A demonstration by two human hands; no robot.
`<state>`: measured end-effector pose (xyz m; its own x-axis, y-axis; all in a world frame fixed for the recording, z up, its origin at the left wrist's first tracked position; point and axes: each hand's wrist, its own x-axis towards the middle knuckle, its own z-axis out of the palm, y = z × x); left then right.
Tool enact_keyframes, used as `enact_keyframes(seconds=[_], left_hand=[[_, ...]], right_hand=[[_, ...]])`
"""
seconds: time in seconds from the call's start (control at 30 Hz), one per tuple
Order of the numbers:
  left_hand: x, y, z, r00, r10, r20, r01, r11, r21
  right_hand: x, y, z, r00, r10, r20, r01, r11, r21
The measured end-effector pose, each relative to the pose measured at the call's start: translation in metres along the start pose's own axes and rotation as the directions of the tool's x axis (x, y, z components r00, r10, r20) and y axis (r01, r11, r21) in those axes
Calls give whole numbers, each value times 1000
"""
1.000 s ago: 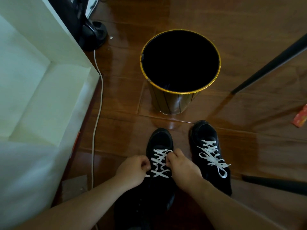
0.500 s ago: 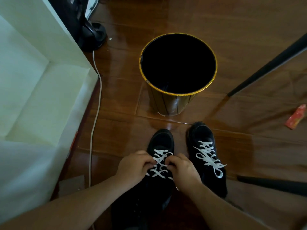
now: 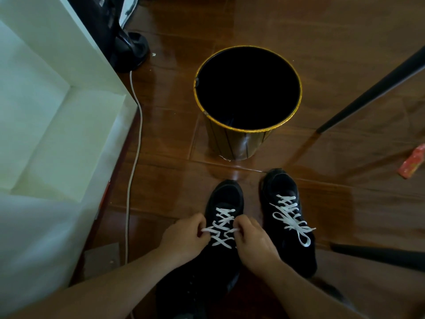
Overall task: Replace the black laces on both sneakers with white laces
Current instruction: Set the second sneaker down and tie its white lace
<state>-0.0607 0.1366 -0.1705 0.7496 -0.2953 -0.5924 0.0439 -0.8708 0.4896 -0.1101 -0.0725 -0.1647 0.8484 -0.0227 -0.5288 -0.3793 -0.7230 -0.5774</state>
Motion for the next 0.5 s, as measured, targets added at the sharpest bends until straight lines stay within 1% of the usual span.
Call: enact_keyframes(seconds=[0.03, 0.07, 0.1, 0.13, 0.17, 0.23, 0.27, 0.3, 0.33, 0.37, 0.4, 0.43, 0.47, 0.5], left_hand=[[1, 0, 4, 996, -86, 9, 86, 979, -185], [1, 1, 8, 986, -164, 32, 164, 920, -355], [2, 0, 11, 975, -215, 62, 219, 854, -472], [2, 1, 13, 967, -238, 88, 248, 811, -530], [2, 1, 15, 964, -243, 105, 260, 794, -549], [0, 2, 17, 969, -228, 99, 244, 793, -558], [0, 1, 17, 972, -219, 84, 229, 807, -544], [1, 0, 16, 974, -216, 67, 219, 829, -514], [1, 0, 14, 976, -214, 47, 211, 856, -471], [2, 0, 11, 976, -216, 22, 206, 892, -401], [3, 0, 6, 976, -216, -15, 202, 936, -288], [2, 1, 2, 977, -207, -57, 198, 971, -130], [0, 4, -3, 979, -180, -99, 184, 982, 32], [-2, 6, -6, 983, -142, -120, 160, 974, 158]], right_hand=[[-1, -1, 5, 995, 90, -32, -85, 986, 143], [-2, -3, 9, 982, 185, -40, -167, 946, 277], [-2, -5, 13, 966, 255, -41, -222, 900, 375], [-2, -7, 16, 953, 300, -42, -252, 862, 440], [-2, -8, 19, 941, 335, -39, -275, 829, 488], [-1, -11, 20, 928, 370, -45, -286, 786, 548], [-1, -11, 20, 929, 366, -48, -282, 789, 546], [-1, -10, 18, 935, 351, -53, -273, 806, 525], [-1, -8, 17, 945, 322, -59, -261, 849, 459], [-1, -5, 13, 960, 267, -78, -226, 913, 340], [-1, -3, 9, 977, 197, -86, -179, 967, 182], [-2, -2, 6, 989, 123, -78, -122, 992, 18], [-3, -2, 2, 996, 57, -66, -65, 990, -126], [-4, -2, 1, 999, 11, -47, -22, 973, -228]])
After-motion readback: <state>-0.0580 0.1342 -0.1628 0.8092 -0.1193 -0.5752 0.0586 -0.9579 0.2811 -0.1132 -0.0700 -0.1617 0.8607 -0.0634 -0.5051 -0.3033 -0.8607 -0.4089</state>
